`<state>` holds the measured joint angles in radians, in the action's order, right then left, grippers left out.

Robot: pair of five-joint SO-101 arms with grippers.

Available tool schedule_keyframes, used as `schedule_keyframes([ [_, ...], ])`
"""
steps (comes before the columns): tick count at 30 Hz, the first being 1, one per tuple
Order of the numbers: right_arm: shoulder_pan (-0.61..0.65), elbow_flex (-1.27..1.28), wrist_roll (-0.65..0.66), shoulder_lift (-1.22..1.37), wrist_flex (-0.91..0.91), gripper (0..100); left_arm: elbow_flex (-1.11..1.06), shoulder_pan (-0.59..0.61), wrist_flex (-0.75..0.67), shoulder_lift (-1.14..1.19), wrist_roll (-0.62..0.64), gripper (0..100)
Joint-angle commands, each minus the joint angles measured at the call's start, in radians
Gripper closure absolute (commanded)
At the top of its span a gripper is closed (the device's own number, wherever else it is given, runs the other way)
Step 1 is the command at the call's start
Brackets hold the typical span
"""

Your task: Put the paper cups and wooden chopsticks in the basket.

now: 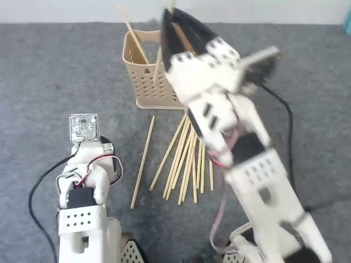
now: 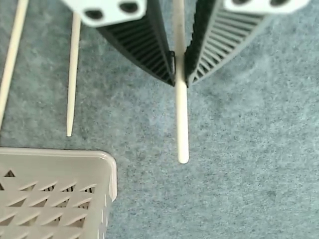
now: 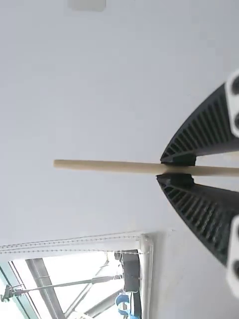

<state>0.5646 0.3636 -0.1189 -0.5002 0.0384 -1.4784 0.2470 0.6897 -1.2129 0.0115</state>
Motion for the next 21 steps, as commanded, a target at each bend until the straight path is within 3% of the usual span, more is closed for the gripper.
schedule_keyframes([
  [1,0.024,-0.236,0.077,0.186,0.038,99.0,-0.002,0.011,-0.031,-0.028,-0.002,99],
  [11,0.001,-0.644,0.172,0.647,0.038,99.0,-0.007,0.009,-0.071,-0.028,-0.002,99],
  [17,-0.056,-0.598,0.166,0.705,0.038,99.0,-0.007,0.005,-0.072,-0.028,-0.002,99],
  [21,-0.074,-0.46,0.06,0.659,0.038,99.1,-0.018,0.005,-0.103,-0.023,-0.002,99],
])
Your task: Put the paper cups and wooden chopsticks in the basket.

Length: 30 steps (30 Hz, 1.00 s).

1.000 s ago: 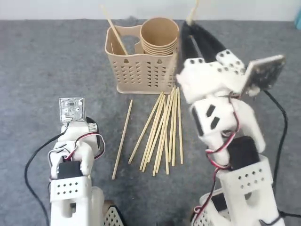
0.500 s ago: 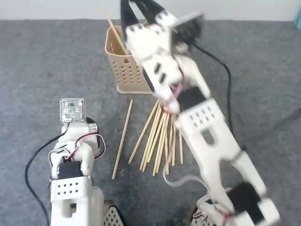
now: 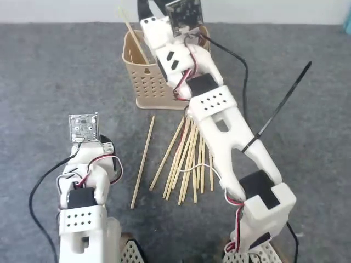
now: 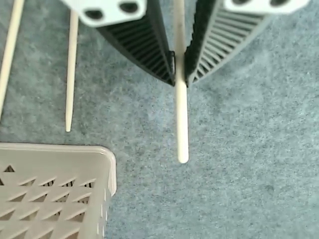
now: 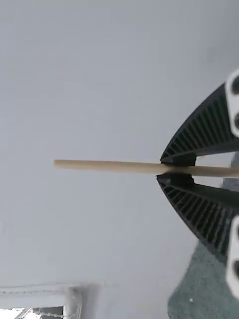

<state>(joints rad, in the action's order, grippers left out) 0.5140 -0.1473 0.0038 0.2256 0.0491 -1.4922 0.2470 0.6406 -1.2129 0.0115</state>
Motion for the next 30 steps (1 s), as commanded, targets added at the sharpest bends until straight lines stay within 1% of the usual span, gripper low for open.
schedule_keyframes([
  [1,-0.024,0.092,-0.083,-0.09,0.028,99.1,-0.007,0.005,-0.057,-0.028,-0.002,99],
  [6,-0.008,0.315,-0.103,-0.188,0.039,99.0,-0.007,0.009,-0.057,-0.028,-0.002,99],
  [9,-0.001,0.388,-0.103,-0.228,0.05,98.8,-0.007,0.009,-0.057,-0.028,-0.002,99],
  [12,0.005,0.42,-0.103,-0.263,0.045,97.1,-0.007,0.011,-0.057,-0.028,-0.002,99],
  [17,0.007,0.427,-0.104,-0.351,-0.054,86.3,-0.007,0.011,-0.057,-0.028,-0.002,99],
  [20,0.022,0.427,-0.104,-0.446,-0.101,87.3,-0.007,0.011,-0.057,-0.028,-0.002,99],
  [23,0.028,0.427,-0.104,-0.576,-0.203,90.4,-0.007,0.011,-0.057,-0.028,-0.002,99],
  [25,0.028,0.433,-0.104,-0.674,-0.311,93.9,-0.007,0.012,-0.057,-0.028,-0.002,99],
  [27,0.021,0.448,-0.104,-0.771,-0.455,98.8,-0.005,0.023,-0.055,-0.028,0.0,99],
  [30,-0.01,0.519,-0.106,-0.931,-0.68,98.3,-0.002,0.038,-0.055,-0.028,0.008,99],
])
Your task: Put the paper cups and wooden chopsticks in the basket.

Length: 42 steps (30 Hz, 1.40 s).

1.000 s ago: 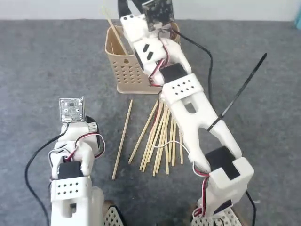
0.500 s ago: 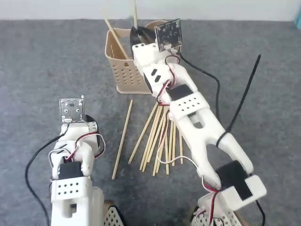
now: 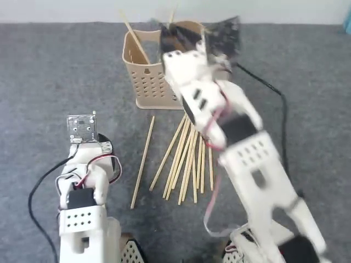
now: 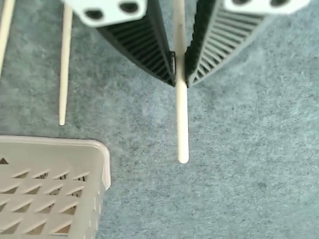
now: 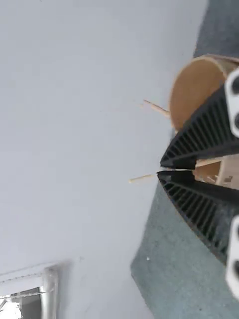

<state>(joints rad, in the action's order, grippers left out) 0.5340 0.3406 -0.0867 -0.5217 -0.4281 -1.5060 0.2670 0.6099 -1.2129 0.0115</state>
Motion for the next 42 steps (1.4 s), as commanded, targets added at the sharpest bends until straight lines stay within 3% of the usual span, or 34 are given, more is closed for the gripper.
schedule_keyframes([
  [1,-0.045,0.064,-0.017,-0.242,-0.274,98.3,0.013,0.018,-0.025,-0.028,0.008,99],
  [8,-0.268,0.414,-0.077,-0.67,-0.526,98.3,0.058,0.037,-0.009,-0.02,0.087,99],
  [12,-0.4,0.678,0.044,-0.866,-0.593,98.3,0.153,0.069,0.034,-0.018,0.109,99],
  [15,-0.433,0.875,0.137,-0.997,-0.605,98.3,0.252,0.071,0.087,-0.018,0.114,99],
  [23,-0.438,1.274,0.147,-1.27,-0.601,98.3,0.544,0.064,0.114,-0.015,0.114,99],
  [27,-0.453,1.336,0.144,-1.294,-0.536,98.2,0.61,0.012,-0.035,-0.015,0.114,99],
  [36,-0.466,1.343,0.144,-1.293,-0.561,98.2,0.538,-0.187,-0.654,0.002,0.114,99],
  [42,-0.466,1.343,0.143,-1.293,-0.561,98.2,0.628,-0.299,-0.878,0.239,0.114,99],
])
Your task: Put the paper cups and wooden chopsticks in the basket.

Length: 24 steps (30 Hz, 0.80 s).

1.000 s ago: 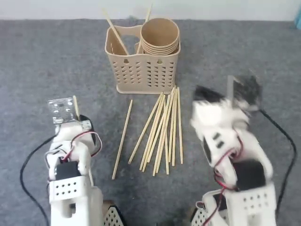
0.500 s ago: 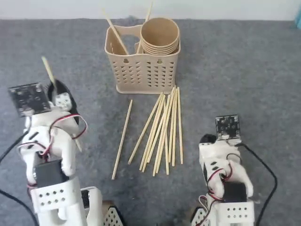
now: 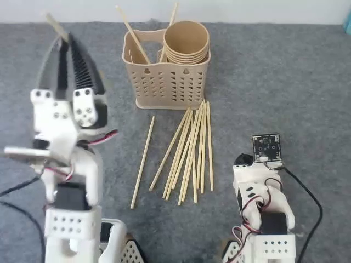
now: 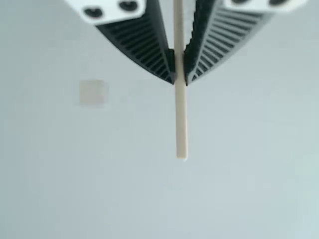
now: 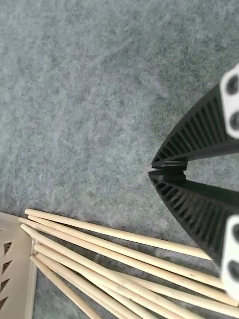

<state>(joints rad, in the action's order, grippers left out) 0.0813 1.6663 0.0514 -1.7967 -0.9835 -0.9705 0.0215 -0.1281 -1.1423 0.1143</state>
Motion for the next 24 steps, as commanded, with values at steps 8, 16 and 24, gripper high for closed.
schedule_keyframes([
  [8,-0.008,0.017,0.006,-0.018,-0.005,98.2,0.343,-0.063,-0.278,0.595,0.011,99],
  [16,-0.007,0.017,0.012,-0.018,-0.004,98.2,0.469,-0.054,-0.371,0.914,0.011,99],
  [24,-0.007,0.017,0.014,-0.018,0.012,97.9,0.334,-0.02,-0.358,0.95,0.002,97],
])
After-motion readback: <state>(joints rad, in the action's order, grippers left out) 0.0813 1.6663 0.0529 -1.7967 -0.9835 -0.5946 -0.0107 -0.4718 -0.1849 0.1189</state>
